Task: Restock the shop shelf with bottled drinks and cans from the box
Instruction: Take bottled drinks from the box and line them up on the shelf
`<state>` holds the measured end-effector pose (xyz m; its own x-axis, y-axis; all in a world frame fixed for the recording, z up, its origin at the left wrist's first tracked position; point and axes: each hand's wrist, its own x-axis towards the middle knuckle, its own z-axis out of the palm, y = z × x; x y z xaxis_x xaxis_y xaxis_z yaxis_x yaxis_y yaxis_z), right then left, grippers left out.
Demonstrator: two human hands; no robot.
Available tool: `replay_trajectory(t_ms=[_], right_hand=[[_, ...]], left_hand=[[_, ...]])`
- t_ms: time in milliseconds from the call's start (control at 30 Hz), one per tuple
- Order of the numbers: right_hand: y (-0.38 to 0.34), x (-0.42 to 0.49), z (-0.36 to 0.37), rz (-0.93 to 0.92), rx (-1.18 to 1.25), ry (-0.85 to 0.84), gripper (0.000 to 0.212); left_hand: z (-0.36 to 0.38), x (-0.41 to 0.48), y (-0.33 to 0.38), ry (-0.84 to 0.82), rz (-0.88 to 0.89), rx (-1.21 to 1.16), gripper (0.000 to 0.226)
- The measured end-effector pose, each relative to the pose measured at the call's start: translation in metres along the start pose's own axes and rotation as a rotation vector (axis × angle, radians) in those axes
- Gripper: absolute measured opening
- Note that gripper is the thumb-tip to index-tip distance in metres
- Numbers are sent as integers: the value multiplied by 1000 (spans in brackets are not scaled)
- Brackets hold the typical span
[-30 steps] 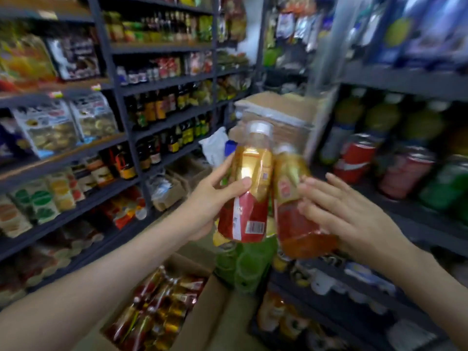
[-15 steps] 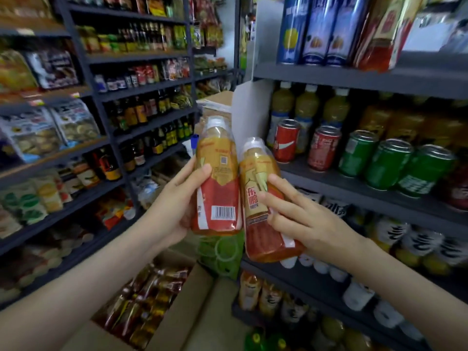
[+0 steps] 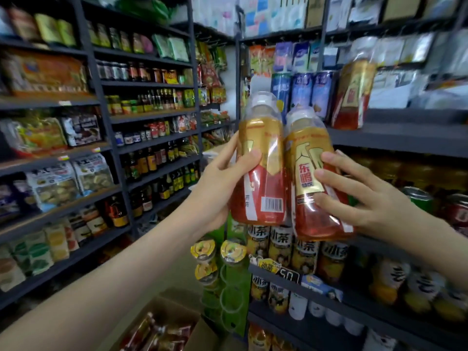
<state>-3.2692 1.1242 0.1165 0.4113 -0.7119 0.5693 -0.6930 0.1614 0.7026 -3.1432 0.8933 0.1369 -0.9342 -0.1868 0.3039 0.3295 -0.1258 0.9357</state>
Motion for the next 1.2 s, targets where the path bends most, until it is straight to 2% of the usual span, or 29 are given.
replay_trajectory(t_ms=[200, 400, 533, 733, 867, 1033, 1200], right_hand=[[85, -42, -85, -120, -325, 39, 43], [172, -99, -123, -233, -614, -117, 43], [215, -121, -111, -181, -577, -296, 51], [252, -136, -88, -146, -559, -509, 71], [266, -147, -74, -185, -607, -592, 66], [273, -155, -66, -147, -675, -675, 69], [270, -157, -71, -59, -570, -767, 94]], left_hand=[[92, 39, 17, 12, 121, -25, 61], [172, 85, 30, 91, 308, 37, 62], [196, 109, 32, 149, 375, 109, 68], [205, 143, 22, 181, 371, 143, 84], [201, 167, 9, 180, 359, 187, 91], [196, 190, 4, 131, 428, 208, 79], [206, 203, -2, 95, 443, 306, 76]])
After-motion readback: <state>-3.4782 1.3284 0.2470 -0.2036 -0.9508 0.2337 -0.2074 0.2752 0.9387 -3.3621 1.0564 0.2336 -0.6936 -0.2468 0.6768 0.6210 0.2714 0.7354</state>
